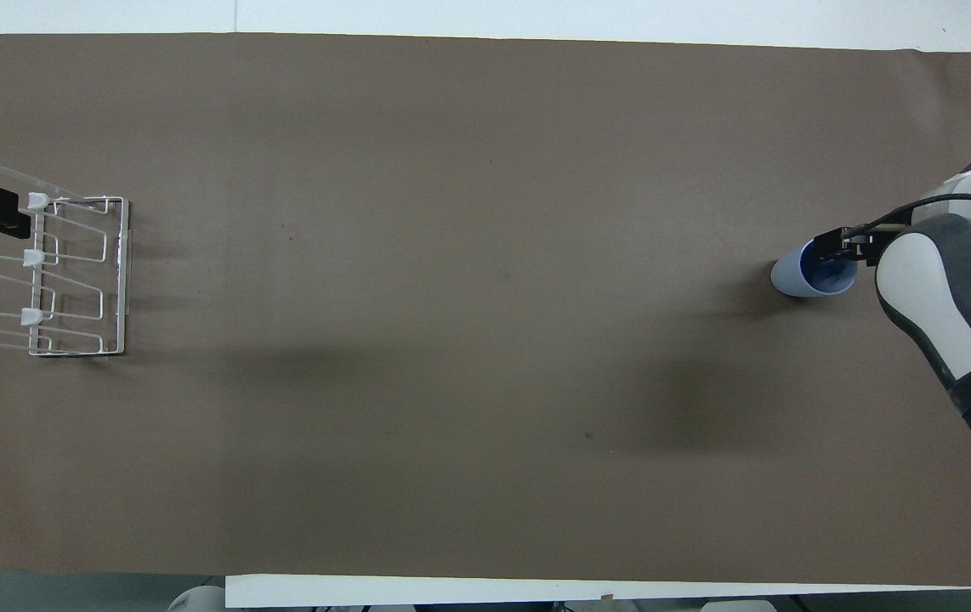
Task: Hang cup on cup holder
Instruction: 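Reach the right gripper to the blue cup and grasp its rim, then lift the blue cup with the right gripper toward the table center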
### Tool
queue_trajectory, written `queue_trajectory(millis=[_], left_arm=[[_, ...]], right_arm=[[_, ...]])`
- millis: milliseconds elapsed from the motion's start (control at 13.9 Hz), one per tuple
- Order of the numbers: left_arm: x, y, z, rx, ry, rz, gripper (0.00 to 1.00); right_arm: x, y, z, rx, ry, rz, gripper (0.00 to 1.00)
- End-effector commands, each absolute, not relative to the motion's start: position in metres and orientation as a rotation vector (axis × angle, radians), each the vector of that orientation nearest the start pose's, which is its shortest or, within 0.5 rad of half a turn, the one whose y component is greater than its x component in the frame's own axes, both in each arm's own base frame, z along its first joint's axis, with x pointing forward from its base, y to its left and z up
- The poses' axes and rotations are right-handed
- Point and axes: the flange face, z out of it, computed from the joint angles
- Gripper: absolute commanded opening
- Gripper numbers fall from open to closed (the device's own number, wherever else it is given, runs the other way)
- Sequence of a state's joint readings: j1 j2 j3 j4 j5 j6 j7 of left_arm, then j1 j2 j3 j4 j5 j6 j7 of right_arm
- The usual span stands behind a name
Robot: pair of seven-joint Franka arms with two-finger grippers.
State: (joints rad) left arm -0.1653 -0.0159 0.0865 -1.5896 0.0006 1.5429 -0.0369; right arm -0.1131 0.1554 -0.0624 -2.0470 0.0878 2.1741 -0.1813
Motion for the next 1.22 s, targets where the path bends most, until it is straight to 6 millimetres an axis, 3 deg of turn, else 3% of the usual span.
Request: queue_trajectory(millis=[0, 216, 287, 359, 575, 719, 790, 934, 1006, 1150], left_arm=[[0.539, -0.044, 0.625, -3.150, 0.063, 0.054, 1.00], [0.539, -0.045, 0.625, -3.150, 0.066, 0.054, 1.00], [0.539, -0.045, 0.625, -3.150, 0.066, 0.054, 1.00], [0.539, -0.046, 0.624, -3.150, 0.070, 0.057, 1.00], [0.539, -0.047, 0.625, -3.150, 0.073, 0.050, 1.00], [0.539, -0.048, 0.625, -3.150, 0.070, 0.052, 1.00], [0.539, -0.048, 0.624, -3.149, 0.073, 0.057, 1.00], [0.539, -0.043, 0.624, -3.150, 0.056, 0.062, 1.00], [0.539, -0.036, 0.623, -3.150, 0.037, 0.064, 1.00], [0.527, -0.044, 0.630, -3.147, 0.045, 0.117, 1.00]], right_arm=[[0.564, -0.098, 0.349, -3.062, -0.063, 0.002, 0.54], [0.568, -0.099, 0.343, -3.066, -0.105, 0.005, 0.15], [0.569, -0.098, 0.340, -3.067, -0.108, 0.012, 0.04], [0.569, -0.097, 0.340, -3.067, -0.116, 0.022, 0.01], [0.582, -0.096, 0.362, -3.051, -0.158, 0.071, 0.00], [0.587, -0.091, 0.393, -3.017, -0.179, 0.131, 0.00], [0.590, -0.080, 0.414, -3.010, -0.204, 0.133, 0.00], [0.592, -0.033, 0.457, -2.935, -0.243, 0.108, 0.00], [0.591, -0.017, 0.468, -2.860, -0.162, 0.126, 0.00], [0.589, 0.004, 0.478, -2.663, -0.044, 0.161, 0.00]])
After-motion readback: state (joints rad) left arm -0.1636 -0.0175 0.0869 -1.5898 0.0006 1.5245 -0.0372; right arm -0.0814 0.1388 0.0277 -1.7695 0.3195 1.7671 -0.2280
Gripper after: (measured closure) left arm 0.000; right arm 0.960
